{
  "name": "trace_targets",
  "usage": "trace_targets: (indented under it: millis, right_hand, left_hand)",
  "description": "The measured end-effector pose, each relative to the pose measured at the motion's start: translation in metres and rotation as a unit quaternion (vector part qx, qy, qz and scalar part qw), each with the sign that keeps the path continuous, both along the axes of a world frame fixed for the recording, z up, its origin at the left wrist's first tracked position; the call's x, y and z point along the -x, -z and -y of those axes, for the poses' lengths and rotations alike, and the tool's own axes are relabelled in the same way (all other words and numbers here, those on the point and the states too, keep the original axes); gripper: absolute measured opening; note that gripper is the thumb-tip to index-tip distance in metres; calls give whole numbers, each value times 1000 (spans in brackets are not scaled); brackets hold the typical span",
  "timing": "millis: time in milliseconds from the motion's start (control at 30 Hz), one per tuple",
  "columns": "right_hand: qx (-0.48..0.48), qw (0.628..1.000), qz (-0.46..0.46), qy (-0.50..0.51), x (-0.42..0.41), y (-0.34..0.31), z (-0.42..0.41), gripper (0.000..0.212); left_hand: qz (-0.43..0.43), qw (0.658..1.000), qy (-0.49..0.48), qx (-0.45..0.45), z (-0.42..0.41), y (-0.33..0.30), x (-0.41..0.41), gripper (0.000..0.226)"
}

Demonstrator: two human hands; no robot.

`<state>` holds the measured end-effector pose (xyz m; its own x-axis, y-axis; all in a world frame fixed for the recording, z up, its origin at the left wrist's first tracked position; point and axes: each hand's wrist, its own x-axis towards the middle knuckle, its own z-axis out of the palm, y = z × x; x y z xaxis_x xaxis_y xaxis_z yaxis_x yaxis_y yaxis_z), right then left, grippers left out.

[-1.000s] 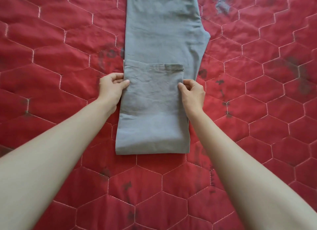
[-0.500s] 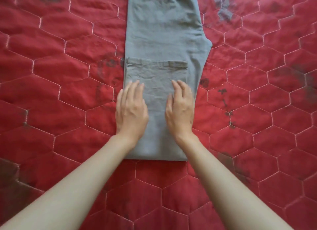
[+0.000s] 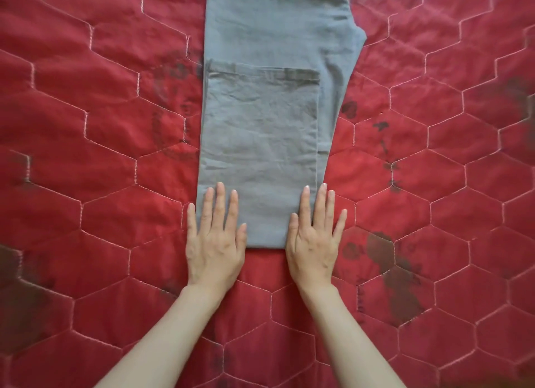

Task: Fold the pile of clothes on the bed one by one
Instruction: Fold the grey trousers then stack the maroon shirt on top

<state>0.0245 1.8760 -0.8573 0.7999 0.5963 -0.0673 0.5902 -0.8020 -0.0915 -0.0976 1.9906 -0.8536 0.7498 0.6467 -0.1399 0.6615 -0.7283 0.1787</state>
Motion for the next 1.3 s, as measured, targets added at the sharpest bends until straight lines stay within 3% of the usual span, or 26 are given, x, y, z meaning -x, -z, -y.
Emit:
trace_targets:
  millis: [167,300,467,667,833,1000,1200,1300]
  right_hand:
    - [25,993,2,-112,-39,-7,-39,52]
    - [22,983,-35,-181,-102,-6,-96,55]
    - [16,979,-46,-200,-171,-3,-158,57]
    - [43,982,-13,-182,-181,-4,-178,58]
    - [-10,981,-22,-192,-139,-8,-142,60]
    - [-13,970,-38,-240,-75,-6,-67,56]
    - [-21,960,-62,-271,-30,-12,16,65]
    - [-32,951,-33,-305,-24,-16,33,62]
  left_hand:
    - [-11,995,97,-7,-44,-3,-37,59]
    - [-13,993,117,-25,-102,0,-94,59]
    - [13,996,81,-41,-165,6,-144,61]
    - [9,996,64,-68,-170,10,-152,66]
    - [19,991,111,-69,-154,7,-134,64]
    - [49,981,181,-44,-91,8,-52,60]
    - [38,967,247,-40,-53,4,40,80]
    - [70,957,270,-85,-57,-2,46,62]
